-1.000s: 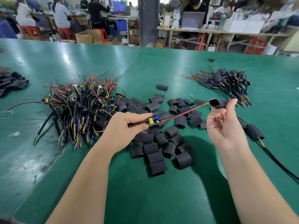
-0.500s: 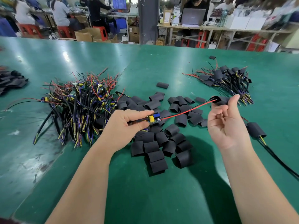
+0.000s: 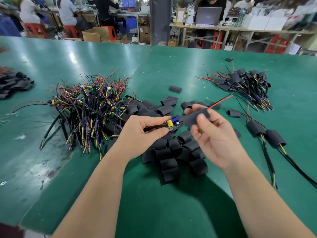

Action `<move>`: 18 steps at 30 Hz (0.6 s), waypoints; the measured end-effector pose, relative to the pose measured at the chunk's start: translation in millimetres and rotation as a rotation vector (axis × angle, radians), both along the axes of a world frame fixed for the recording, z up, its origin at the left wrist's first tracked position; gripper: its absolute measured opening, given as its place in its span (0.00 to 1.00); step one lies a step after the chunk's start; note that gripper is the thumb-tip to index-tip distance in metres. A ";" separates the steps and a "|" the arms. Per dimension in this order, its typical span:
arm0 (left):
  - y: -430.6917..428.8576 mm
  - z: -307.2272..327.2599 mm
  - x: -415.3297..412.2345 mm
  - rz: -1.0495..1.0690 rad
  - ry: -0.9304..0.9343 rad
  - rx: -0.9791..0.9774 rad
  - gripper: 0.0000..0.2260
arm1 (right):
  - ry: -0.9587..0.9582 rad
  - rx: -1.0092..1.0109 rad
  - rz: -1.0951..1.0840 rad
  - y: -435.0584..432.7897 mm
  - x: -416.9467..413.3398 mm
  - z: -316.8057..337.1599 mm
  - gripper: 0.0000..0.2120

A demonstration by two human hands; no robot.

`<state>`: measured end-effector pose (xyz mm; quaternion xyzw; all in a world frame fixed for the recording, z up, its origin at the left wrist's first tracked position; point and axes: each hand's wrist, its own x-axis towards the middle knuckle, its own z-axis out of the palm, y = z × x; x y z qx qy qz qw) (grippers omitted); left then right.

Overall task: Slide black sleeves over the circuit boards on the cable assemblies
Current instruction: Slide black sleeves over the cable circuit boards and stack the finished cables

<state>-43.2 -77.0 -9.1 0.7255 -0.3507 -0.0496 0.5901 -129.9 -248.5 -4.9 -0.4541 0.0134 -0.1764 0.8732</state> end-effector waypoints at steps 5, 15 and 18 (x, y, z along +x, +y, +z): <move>0.6 1.2 0.5 -0.028 0.040 -0.048 0.16 | 0.032 -0.053 0.030 5.8 0.5 -3.4 0.09; -0.3 5.0 -1.5 -0.078 0.052 -0.060 0.14 | 0.039 -0.135 0.024 5.1 0.4 -6.1 0.11; 1.0 5.4 -1.3 -0.092 0.082 -0.059 0.15 | 0.053 -0.260 0.043 -0.9 -0.7 -5.7 0.13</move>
